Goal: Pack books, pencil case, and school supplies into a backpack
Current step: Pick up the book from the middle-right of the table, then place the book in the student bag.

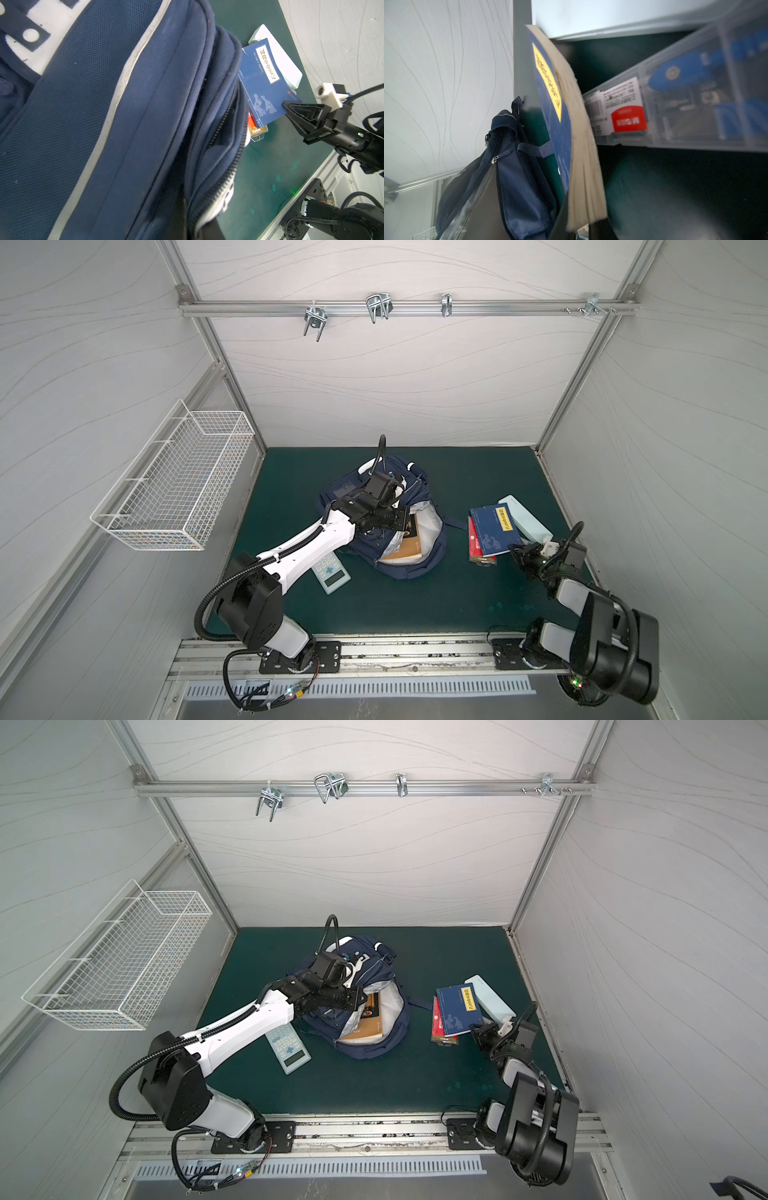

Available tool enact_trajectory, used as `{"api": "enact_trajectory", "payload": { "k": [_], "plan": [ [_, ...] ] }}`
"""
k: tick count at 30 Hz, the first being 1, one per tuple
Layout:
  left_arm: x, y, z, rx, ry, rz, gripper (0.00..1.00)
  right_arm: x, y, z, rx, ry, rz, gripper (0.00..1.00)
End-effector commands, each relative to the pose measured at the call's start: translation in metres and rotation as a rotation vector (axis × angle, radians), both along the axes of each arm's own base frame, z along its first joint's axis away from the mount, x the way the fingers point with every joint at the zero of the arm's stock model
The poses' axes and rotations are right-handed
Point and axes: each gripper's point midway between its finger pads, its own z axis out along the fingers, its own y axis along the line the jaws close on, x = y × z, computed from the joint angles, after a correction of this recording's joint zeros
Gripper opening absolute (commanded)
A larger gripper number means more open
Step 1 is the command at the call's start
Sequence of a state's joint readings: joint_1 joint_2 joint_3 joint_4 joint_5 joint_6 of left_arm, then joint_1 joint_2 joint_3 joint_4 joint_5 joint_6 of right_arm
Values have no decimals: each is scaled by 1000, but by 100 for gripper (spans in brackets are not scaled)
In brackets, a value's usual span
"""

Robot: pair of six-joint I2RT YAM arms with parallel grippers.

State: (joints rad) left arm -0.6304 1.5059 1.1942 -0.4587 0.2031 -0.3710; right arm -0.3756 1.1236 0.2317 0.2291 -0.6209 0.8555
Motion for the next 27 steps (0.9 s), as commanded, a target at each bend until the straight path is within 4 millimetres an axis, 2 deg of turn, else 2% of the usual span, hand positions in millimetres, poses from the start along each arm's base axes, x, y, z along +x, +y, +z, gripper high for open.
{"api": "enact_trajectory", "payload": {
  "k": [1, 6, 11, 13, 17, 22, 27],
  "plan": [
    [2, -17, 44, -120, -100, -43, 0, -7, 2, 16, -22, 4, 20, 0],
    [3, -15, 46, -115, -113, -36, 0, -8, 22, 60, -65, -89, 121, 0],
    [6, -9, 46, -91, -128, -12, 0, -21, 69, 111, -146, -190, 291, 0],
    [8, -6, 46, -83, -131, 3, 0, -32, 89, 132, -169, -231, 353, 0],
    [14, 1, 44, -77, -127, 41, 0, -54, 119, 161, -198, -280, 447, 0],
    [24, 14, 44, -96, -115, 109, 0, -82, 153, 183, -223, -326, 572, 0],
    [26, 15, 57, -165, -149, 122, 0, -96, 177, 176, -232, -302, 630, 0]
  ]
}}
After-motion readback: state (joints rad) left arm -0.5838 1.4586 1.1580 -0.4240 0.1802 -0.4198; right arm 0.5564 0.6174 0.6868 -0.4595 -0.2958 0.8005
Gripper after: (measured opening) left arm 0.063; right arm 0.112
